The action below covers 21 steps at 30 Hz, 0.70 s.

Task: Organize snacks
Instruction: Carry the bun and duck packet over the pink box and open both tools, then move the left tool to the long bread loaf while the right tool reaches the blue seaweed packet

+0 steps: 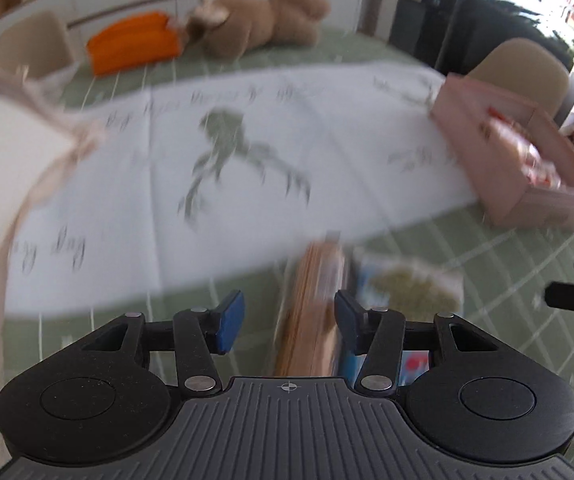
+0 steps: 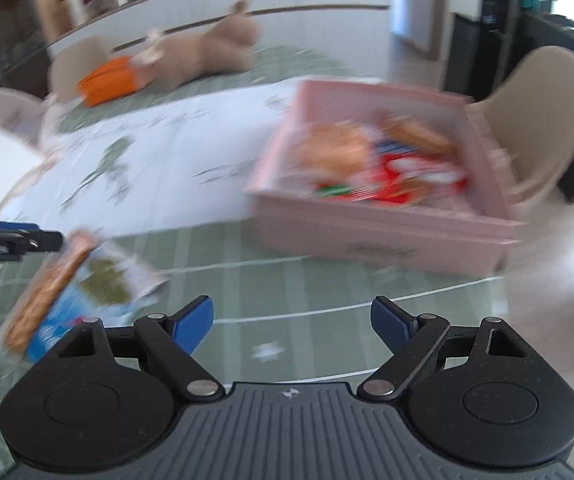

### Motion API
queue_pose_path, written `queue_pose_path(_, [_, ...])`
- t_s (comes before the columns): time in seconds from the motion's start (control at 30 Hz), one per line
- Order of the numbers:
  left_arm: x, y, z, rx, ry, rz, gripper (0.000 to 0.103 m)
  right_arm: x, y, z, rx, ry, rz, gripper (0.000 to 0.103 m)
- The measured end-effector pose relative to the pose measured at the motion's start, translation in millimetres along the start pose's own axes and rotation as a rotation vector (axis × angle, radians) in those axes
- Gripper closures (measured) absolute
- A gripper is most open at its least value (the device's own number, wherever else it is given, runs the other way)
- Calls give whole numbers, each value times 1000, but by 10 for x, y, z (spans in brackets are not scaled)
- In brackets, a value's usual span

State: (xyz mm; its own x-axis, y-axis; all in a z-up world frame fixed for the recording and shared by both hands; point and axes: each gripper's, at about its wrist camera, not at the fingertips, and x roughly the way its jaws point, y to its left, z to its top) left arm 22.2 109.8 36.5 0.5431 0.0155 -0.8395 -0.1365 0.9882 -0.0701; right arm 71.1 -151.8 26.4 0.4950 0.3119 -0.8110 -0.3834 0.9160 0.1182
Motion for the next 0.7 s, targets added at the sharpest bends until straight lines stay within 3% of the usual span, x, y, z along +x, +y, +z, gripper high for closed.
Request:
queue_pose_path(0.1, [40, 14, -147, -49, 41, -42, 64, 69, 195, 6, -12, 35, 62, 17])
queue_pose_path(0.2, [0, -93, -210, -49, 37, -45, 65, 89, 337, 4, -45, 50, 84, 17])
queue_pose_path(0.33, [-15, -321, -207, -50, 50, -141, 67, 52, 392, 1, -51, 56, 83, 17])
queue_pose_path(0.7, [-40, -727, -201, -22, 76, -273, 70, -1, 131, -93, 35, 57, 22, 16])
